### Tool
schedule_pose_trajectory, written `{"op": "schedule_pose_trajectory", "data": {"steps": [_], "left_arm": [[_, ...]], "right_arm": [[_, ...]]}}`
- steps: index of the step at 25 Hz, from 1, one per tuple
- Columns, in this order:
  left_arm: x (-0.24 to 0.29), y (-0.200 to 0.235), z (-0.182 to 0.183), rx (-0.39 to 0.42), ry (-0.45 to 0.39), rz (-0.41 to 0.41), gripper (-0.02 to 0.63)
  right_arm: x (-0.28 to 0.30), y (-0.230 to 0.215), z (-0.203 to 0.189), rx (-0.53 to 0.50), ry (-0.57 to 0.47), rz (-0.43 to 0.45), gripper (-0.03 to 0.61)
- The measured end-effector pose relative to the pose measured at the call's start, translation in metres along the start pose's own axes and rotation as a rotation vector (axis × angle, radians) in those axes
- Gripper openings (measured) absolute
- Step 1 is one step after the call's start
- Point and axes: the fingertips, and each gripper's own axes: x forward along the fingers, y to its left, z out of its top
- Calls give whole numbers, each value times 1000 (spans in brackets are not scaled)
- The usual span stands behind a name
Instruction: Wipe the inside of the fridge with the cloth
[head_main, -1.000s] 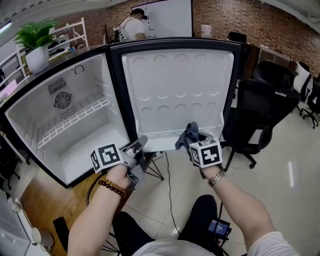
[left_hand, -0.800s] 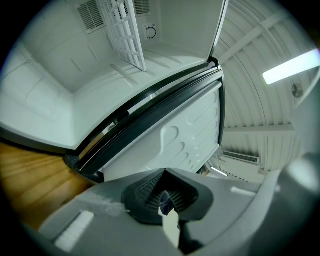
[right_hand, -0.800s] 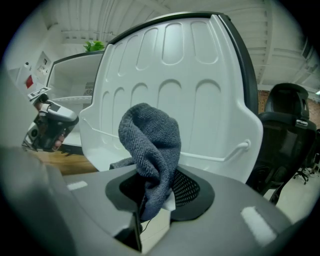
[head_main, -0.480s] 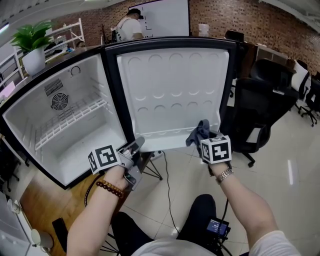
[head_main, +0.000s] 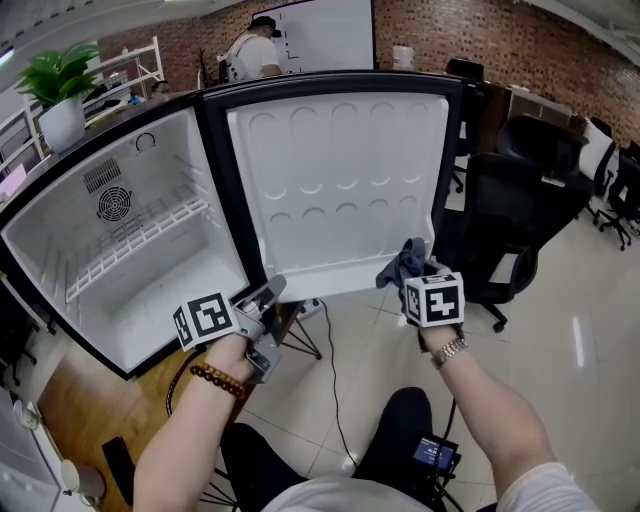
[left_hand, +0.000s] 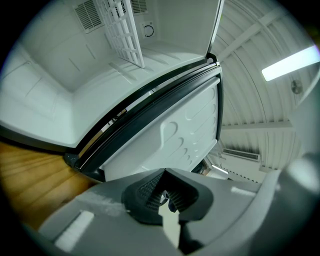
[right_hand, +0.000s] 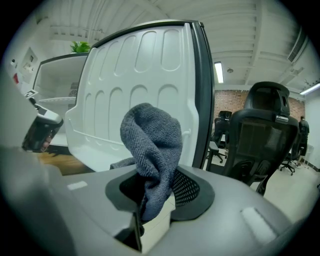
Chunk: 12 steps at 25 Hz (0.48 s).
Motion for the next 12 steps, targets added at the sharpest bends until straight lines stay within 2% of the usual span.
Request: {"op": "schedule_pose_trajectory", "data": {"steps": [7, 10, 12], "left_arm": [[2, -3, -4, 41, 6, 2, 5], [-1, -9, -4, 107, 2, 17, 5], [-5, -13, -1, 180, -10, 39, 5]], "right_arm": [[-6, -4, 3, 14, -20, 8, 121], [-14, 6, 8, 7, -37, 44, 121], [-21, 15, 14, -12, -57, 69, 121]]}}
